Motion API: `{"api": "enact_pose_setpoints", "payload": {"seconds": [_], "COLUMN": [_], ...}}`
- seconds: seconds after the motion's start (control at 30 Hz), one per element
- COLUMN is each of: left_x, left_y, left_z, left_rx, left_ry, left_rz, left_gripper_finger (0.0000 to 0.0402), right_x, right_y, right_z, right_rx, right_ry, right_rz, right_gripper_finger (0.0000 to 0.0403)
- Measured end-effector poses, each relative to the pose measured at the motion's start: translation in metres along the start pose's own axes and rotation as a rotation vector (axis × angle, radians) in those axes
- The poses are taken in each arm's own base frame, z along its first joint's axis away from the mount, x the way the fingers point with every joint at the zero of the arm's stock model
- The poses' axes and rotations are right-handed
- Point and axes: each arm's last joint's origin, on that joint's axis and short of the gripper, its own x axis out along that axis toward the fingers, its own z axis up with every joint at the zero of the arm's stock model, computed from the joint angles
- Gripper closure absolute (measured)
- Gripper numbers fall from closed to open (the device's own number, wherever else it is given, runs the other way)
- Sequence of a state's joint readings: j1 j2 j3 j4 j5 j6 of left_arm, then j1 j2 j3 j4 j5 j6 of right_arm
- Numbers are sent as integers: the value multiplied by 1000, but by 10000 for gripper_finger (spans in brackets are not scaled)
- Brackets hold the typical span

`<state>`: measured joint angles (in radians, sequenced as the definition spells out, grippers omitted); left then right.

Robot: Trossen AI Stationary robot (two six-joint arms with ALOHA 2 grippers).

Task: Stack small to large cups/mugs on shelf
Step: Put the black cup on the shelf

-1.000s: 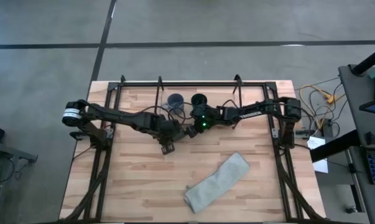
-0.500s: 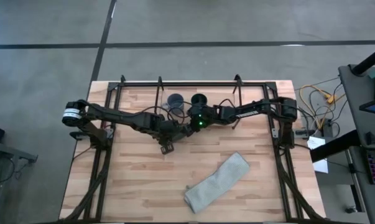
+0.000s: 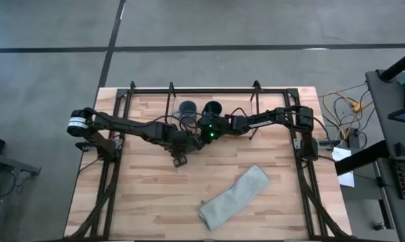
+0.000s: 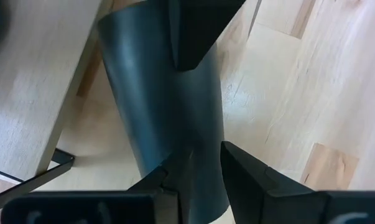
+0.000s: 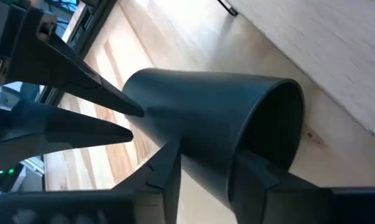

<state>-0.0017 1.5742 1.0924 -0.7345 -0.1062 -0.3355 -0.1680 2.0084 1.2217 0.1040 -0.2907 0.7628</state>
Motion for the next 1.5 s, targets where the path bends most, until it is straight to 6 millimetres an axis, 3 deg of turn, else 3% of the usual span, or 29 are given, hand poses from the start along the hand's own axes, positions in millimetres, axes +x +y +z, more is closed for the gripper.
{"api": "enact_pose_setpoints", "payload": {"seconds": [0.27, 0.47, 0.73, 1.0, 1.5], "left_x": [0, 1, 1, 0, -14], "left_y": [0, 0, 0, 0, -1], "left_z": [-1, -1, -1, -1, -2], "left_rx": [1, 1, 1, 3, 8], "left_ry": [3, 3, 3, 15, 37], "left_rz": [1, 0, 0, 4, -25], "left_gripper_finger": [334, 334, 334, 334, 334], "right_x": [0, -2, -8, -17, -68], "right_y": [2, 10, 27, 48, 91], "right_z": [-2, -3, -4, -2, 26], "right_rx": [0, -11, -25, -62, -172], "right_ry": [19, 34, 42, 179, 334], "right_rz": [1, 30, 45, -56, -336], "right_gripper_finger": [367, 390, 394, 394, 394]}}
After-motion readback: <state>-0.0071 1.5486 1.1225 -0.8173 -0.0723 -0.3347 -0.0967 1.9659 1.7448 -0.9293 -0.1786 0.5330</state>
